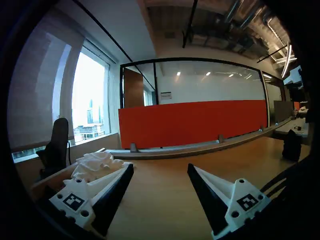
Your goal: Fold towel
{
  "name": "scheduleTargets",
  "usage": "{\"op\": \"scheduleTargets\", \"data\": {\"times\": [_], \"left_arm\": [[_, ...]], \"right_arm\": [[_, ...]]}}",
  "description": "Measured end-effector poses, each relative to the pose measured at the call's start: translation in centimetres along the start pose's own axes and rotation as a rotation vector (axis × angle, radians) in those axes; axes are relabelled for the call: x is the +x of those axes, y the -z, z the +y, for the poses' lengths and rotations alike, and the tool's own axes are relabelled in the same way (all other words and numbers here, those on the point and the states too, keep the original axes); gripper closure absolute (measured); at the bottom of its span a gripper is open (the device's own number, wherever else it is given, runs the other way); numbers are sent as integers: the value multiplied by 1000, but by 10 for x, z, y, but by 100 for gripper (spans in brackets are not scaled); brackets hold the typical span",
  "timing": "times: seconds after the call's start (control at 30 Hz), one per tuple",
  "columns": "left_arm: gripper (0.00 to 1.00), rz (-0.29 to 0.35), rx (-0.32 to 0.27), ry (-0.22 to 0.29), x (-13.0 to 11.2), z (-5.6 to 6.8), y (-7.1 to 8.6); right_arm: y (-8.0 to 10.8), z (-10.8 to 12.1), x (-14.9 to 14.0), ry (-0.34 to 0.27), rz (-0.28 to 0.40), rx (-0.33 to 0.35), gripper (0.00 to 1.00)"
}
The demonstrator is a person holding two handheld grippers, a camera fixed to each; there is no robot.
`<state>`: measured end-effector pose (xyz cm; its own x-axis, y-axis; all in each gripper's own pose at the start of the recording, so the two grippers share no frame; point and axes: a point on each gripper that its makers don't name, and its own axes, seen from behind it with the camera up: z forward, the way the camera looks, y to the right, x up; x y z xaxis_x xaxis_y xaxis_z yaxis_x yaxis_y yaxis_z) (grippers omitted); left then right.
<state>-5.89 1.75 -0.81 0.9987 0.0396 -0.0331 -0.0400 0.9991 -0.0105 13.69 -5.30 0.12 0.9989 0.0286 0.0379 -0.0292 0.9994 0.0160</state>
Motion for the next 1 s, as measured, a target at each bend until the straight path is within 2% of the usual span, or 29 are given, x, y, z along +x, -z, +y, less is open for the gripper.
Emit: {"op": "scheduleTargets", "data": {"times": [0.37,0.77,1.0], "left_arm": [[0,6,15,-9,-39,2,2],[0,3,22,-3,-60,-1,2],[0,2,27,21,-68,-2,3]], "right_arm": [[-4,4,-31,15,-4,-3,1],[-6,8,-37,29,-5,-8,1],[-5,7,-40,32,-10,-3,1]]}}
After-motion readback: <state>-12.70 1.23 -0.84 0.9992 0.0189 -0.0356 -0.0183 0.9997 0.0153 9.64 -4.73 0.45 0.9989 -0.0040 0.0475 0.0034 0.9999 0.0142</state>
